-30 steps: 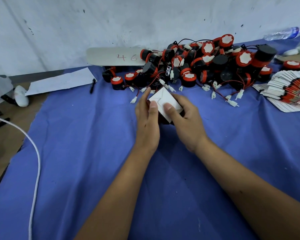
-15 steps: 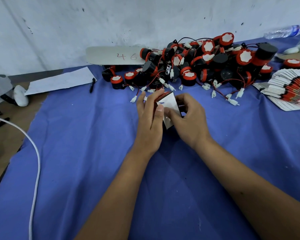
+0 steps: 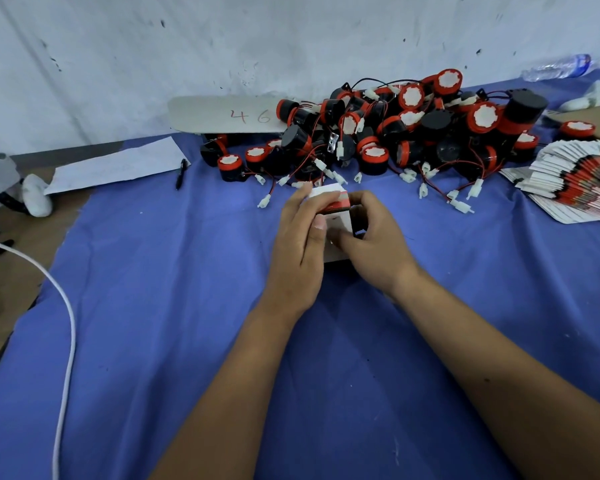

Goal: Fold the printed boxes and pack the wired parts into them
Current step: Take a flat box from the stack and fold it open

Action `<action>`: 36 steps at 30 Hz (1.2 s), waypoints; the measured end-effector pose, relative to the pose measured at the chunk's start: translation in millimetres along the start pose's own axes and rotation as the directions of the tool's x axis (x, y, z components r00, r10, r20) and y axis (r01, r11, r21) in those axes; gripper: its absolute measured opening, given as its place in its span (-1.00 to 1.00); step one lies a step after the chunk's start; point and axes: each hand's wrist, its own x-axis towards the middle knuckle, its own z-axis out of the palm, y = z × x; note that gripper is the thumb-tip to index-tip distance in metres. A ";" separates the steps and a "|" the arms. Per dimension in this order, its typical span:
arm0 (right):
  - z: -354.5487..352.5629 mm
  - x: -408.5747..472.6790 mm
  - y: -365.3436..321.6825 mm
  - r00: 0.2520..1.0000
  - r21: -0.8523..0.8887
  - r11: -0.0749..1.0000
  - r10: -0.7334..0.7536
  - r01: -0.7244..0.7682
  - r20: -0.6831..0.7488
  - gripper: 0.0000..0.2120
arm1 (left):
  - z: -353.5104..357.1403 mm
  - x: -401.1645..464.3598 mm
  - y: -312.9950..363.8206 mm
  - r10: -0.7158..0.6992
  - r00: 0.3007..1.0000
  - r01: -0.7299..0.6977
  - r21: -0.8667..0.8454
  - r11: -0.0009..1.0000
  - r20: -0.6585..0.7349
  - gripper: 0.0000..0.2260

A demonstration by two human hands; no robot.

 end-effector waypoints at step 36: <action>-5.2 16.6 -28.5 0.813 -0.268 0.846 -0.524 0.461 -0.255 -0.75 | -22.6 4.4 -12.0 -0.449 0.826 0.529 0.191 0.827 -0.342 -0.85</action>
